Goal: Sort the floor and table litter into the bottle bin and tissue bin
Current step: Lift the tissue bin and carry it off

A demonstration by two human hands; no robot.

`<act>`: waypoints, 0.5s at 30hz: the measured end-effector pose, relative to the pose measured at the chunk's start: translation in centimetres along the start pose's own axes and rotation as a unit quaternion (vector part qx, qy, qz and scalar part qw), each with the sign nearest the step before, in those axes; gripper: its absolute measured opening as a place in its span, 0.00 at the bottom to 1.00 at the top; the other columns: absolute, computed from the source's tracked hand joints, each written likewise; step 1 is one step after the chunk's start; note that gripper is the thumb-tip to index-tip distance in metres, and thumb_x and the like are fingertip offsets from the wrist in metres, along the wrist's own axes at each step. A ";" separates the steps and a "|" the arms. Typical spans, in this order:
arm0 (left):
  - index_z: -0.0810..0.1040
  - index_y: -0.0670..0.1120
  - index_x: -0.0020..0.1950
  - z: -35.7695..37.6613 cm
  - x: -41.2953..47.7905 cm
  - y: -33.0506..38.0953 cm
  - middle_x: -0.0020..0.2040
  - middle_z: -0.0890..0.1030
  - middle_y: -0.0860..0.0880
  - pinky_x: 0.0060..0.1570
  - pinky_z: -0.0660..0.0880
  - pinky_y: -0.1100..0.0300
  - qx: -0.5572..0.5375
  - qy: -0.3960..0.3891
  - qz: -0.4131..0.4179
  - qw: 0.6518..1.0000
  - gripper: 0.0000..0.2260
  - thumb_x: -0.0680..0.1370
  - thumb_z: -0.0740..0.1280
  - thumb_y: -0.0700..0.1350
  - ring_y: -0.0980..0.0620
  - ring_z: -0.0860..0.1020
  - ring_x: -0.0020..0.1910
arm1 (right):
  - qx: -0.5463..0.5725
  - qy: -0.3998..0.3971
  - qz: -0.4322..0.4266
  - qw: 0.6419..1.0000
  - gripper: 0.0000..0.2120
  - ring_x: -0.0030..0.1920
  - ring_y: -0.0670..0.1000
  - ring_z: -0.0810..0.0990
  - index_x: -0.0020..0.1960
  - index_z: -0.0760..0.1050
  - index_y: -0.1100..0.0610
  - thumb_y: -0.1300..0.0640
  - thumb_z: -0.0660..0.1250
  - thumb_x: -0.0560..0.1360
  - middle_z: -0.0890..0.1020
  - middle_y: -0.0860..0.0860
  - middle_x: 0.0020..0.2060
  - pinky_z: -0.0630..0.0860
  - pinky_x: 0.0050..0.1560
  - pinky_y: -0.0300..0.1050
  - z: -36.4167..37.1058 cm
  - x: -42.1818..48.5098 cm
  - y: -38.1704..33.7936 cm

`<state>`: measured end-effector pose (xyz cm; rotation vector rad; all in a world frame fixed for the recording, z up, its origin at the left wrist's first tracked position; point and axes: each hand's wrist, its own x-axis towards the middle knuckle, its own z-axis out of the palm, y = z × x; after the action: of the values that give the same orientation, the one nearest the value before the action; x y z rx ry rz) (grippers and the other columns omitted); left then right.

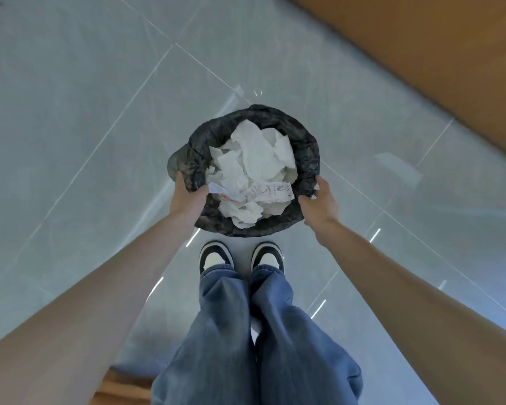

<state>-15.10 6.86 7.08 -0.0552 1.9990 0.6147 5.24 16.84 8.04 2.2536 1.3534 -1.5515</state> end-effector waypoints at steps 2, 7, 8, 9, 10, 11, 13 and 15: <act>0.60 0.57 0.74 0.7 2.0 -1.0 0.67 0.73 0.50 0.63 0.71 0.47 -0.011 0.008 0.006 1.000 0.25 0.78 0.61 0.46 0.45 0.73 0.63 | 0.017 0.017 -0.002 1.000 0.29 0.50 0.54 0.74 0.76 0.54 0.45 0.61 0.55 0.78 0.75 0.52 0.55 0.74 0.45 0.46 1.4 1.8 0.7; 0.66 0.51 0.70 1.6 3.9 -2.2 0.63 0.75 0.47 0.61 0.73 0.44 -0.022 0.018 0.020 0.999 0.21 0.78 0.58 0.40 0.43 0.74 0.61 | 0.066 0.049 -0.025 0.996 0.26 0.48 0.54 0.73 0.71 0.63 0.46 0.65 0.53 0.77 0.76 0.52 0.51 0.74 0.47 0.47 2.6 3.6 1.5; 0.68 0.50 0.69 1.5 3.7 -2.0 0.62 0.76 0.47 0.61 0.73 0.44 -0.023 0.020 0.022 0.999 0.20 0.77 0.58 0.39 0.43 0.74 0.60 | 0.069 0.051 -0.030 0.996 0.25 0.48 0.54 0.74 0.70 0.64 0.47 0.65 0.53 0.77 0.76 0.52 0.51 0.75 0.47 0.48 2.4 3.5 1.5; 0.69 0.49 0.68 1.4 3.3 -1.6 0.61 0.76 0.47 0.60 0.74 0.44 -0.023 0.017 0.027 0.999 0.19 0.77 0.58 0.38 0.44 0.75 0.59 | 0.074 0.052 -0.032 0.995 0.24 0.49 0.55 0.74 0.69 0.65 0.48 0.65 0.53 0.76 0.76 0.52 0.50 0.77 0.49 0.51 2.0 3.2 1.4; 0.70 0.49 0.67 1.2 2.6 -1.1 0.59 0.76 0.47 0.59 0.75 0.44 -0.021 0.010 0.033 0.999 0.18 0.77 0.58 0.38 0.44 0.75 0.58 | 0.082 0.052 -0.032 0.995 0.24 0.49 0.55 0.75 0.68 0.66 0.48 0.65 0.53 0.76 0.76 0.51 0.48 0.78 0.51 0.53 1.5 2.7 1.3; 0.70 0.49 0.65 0.8 1.7 -0.4 0.57 0.76 0.48 0.58 0.76 0.45 -0.019 0.000 0.041 0.999 0.17 0.77 0.58 0.38 0.45 0.75 0.57 | 0.092 0.050 -0.031 0.994 0.23 0.49 0.56 0.76 0.68 0.66 0.48 0.65 0.53 0.76 0.77 0.50 0.47 0.78 0.52 0.55 0.8 2.0 1.0; 0.71 0.50 0.63 -0.1 -0.8 1.3 0.55 0.76 0.49 0.54 0.77 0.47 -0.019 -0.019 0.056 0.998 0.16 0.77 0.58 0.38 0.46 0.75 0.55 | 0.111 0.043 -0.031 0.992 0.23 0.50 0.57 0.78 0.67 0.66 0.46 0.65 0.54 0.76 0.77 0.47 0.44 0.79 0.53 0.60 -1.1 -0.1 0.2; 0.71 0.49 0.62 -1.3 -3.9 3.3 0.55 0.77 0.48 0.50 0.78 0.50 -0.022 -0.032 0.072 0.997 0.15 0.78 0.59 0.38 0.47 0.76 0.53 | 0.126 0.033 -0.031 0.991 0.23 0.51 0.57 0.79 0.66 0.66 0.45 0.64 0.54 0.76 0.78 0.47 0.45 0.78 0.52 0.62 -3.4 -2.9 -1.0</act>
<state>-15.22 8.27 12.16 0.0820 1.9382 0.7446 6.72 17.44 12.38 2.4491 1.3212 -1.7725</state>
